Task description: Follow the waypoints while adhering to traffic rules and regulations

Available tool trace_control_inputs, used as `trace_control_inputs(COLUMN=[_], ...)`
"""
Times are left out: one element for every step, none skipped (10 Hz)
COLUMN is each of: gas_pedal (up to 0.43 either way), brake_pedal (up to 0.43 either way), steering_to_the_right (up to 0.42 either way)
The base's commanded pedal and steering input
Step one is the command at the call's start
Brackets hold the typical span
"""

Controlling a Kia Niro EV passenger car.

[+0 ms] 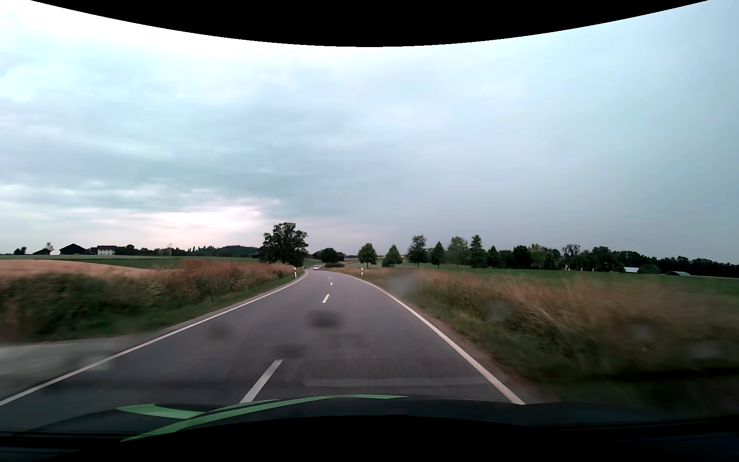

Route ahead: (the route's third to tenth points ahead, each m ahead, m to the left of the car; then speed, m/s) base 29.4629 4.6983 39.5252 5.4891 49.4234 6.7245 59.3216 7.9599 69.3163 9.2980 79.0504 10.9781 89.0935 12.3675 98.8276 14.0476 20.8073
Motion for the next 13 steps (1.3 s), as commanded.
trace_control_inputs(gas_pedal=[0.087,0.098,0.098,0.098,0.098,0.098,0.110,0.110,0.110,0.118,0.118,0.118,0.118], brake_pedal=[0.000,0.000,0.000,0.000,0.000,0.000,0.000,0.000,0.000,0.000,0.000,0.000,0.000], steering_to_the_right=[-0.019,-0.020,-0.020,-0.020,-0.020,-0.020,-0.020,-0.020,-0.020,-0.020,-0.020,-0.019,-0.017])
